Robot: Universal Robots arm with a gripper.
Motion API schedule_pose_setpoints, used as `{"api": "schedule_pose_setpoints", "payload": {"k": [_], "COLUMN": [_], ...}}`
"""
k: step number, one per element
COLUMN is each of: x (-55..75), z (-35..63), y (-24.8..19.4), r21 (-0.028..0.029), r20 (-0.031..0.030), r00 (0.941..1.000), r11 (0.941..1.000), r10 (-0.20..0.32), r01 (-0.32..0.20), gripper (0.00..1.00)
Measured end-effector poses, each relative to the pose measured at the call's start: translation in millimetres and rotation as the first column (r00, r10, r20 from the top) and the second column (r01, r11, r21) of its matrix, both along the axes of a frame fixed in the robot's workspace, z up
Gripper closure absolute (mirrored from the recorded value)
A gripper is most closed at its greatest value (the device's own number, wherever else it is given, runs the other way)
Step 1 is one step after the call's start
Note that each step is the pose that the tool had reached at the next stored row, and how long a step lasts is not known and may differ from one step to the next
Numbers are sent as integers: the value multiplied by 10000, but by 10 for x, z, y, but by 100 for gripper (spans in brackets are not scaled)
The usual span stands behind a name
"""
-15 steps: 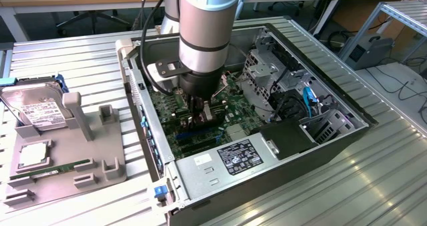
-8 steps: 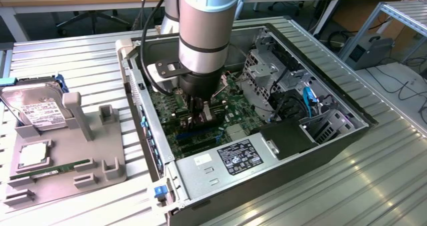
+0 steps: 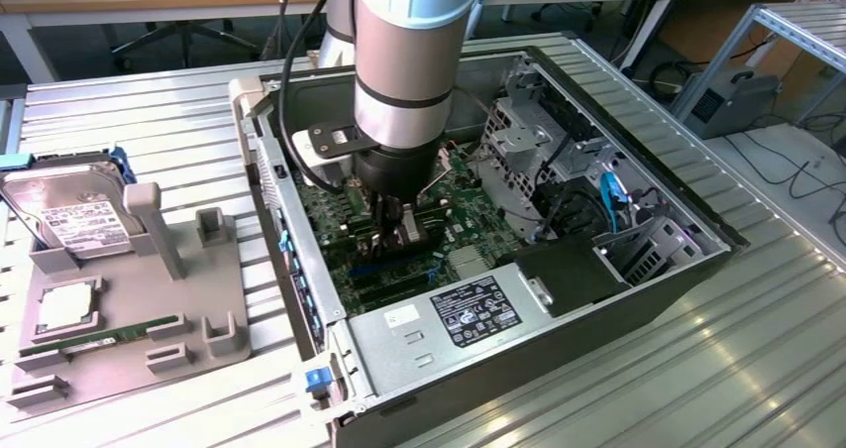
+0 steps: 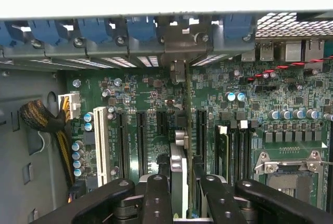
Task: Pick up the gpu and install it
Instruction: 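Insert the gpu into the slot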
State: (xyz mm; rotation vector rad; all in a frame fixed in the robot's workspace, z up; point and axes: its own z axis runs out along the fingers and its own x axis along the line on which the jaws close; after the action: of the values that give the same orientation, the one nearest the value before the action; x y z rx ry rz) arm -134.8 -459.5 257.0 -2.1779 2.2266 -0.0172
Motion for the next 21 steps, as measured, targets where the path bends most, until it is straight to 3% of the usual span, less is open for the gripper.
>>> {"api": "schedule_pose_setpoints", "payload": {"k": [21], "x": [3], "z": [-40], "y": [0], "r21": [1], "r20": [0], "r00": [10000], "r11": [10000], "r10": [0], "r01": [0], "gripper": [73]}}
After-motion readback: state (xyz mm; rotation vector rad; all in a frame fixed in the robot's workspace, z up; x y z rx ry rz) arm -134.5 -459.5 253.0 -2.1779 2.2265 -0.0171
